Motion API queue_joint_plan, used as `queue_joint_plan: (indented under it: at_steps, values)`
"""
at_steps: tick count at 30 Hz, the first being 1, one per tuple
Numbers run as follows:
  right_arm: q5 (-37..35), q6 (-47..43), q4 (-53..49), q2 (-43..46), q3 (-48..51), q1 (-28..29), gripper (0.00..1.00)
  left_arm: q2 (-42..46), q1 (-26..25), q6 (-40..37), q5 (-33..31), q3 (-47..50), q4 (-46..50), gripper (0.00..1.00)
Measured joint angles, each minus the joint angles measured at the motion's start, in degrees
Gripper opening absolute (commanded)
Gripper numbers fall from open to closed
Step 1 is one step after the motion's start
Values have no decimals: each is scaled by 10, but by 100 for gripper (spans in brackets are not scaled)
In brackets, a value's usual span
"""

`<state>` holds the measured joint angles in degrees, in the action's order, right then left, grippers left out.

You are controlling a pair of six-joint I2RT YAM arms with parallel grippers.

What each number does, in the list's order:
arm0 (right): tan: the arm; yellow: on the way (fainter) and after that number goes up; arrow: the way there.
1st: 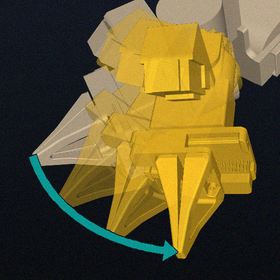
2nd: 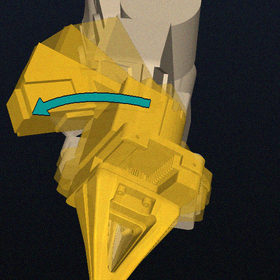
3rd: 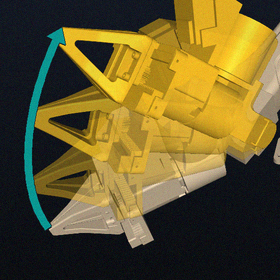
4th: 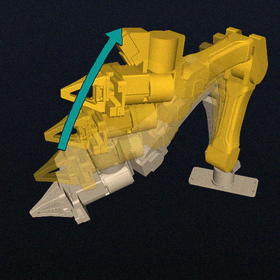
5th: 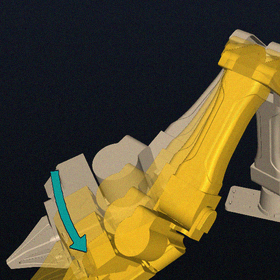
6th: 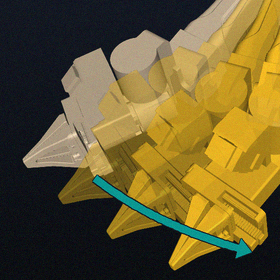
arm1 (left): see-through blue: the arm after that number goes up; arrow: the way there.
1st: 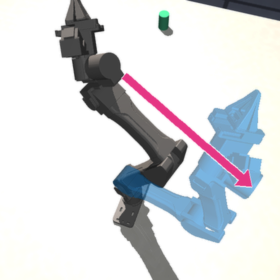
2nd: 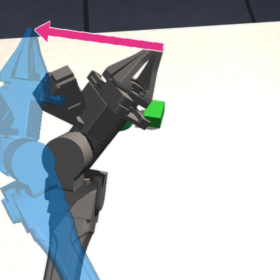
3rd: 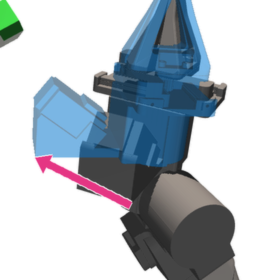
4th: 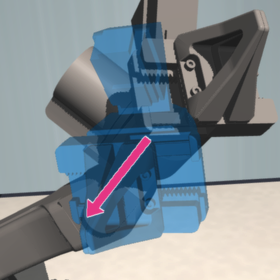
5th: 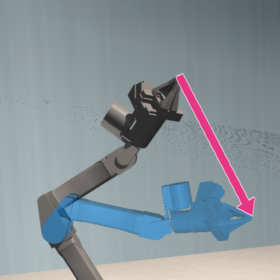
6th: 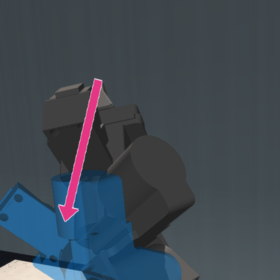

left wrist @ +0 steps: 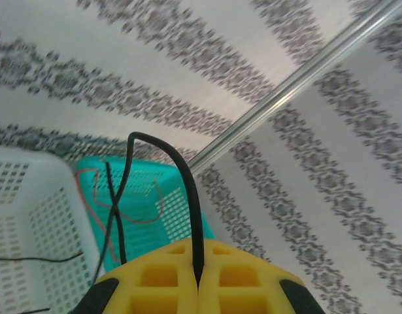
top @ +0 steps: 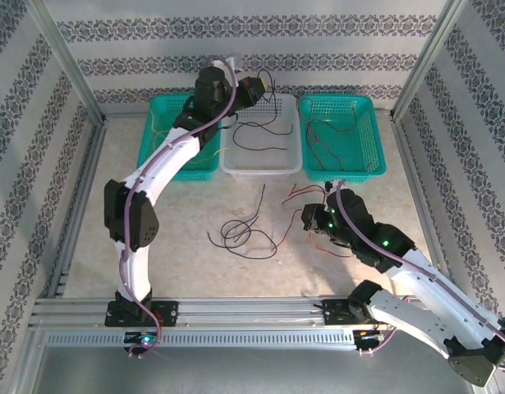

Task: Untangle the cables
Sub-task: Place the container.

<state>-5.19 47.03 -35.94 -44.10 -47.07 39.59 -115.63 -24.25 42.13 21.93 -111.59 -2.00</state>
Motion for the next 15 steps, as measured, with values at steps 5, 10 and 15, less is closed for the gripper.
queue_joint_plan:
  at_steps: [5,10,15]
  values:
    - [-15,2,-41,5,-33,-2,0,-52,0,5,-17,-2,3,61]
    - [-16,-9,-63,-15,-78,-28,1,-59,0,-1,-19,12,9,100]
    - [14,-34,-72,-92,-158,-116,1,-9,-4,-39,-27,75,28,99]
